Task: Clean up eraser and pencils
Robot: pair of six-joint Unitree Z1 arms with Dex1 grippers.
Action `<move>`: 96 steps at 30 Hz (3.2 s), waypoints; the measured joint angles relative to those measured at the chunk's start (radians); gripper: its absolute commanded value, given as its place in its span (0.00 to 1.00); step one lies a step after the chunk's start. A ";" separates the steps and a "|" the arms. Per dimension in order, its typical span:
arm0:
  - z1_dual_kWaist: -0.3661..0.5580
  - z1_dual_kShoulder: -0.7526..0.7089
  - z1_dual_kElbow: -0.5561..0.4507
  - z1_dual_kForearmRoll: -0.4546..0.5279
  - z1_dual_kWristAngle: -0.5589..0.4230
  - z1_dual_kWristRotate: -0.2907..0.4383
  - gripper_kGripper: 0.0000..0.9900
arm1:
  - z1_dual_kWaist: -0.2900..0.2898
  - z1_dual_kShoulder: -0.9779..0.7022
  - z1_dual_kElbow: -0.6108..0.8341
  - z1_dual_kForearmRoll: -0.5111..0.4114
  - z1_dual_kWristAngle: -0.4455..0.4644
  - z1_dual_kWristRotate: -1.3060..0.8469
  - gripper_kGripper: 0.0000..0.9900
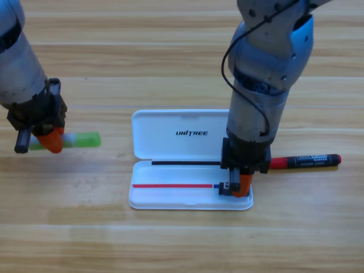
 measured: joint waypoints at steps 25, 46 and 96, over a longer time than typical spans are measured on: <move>-0.052 -0.013 -0.051 0.034 0.000 -0.020 0.00 | 0.000 -0.054 0.050 0.040 -0.020 0.000 1.00; -0.344 0.223 -0.276 0.113 -0.002 -0.140 0.00 | -0.243 -0.228 0.256 -0.104 -0.047 -0.372 1.00; -0.333 0.371 -0.425 0.167 -0.064 -0.221 0.00 | -0.318 -0.064 0.176 -0.059 -0.062 -0.453 0.00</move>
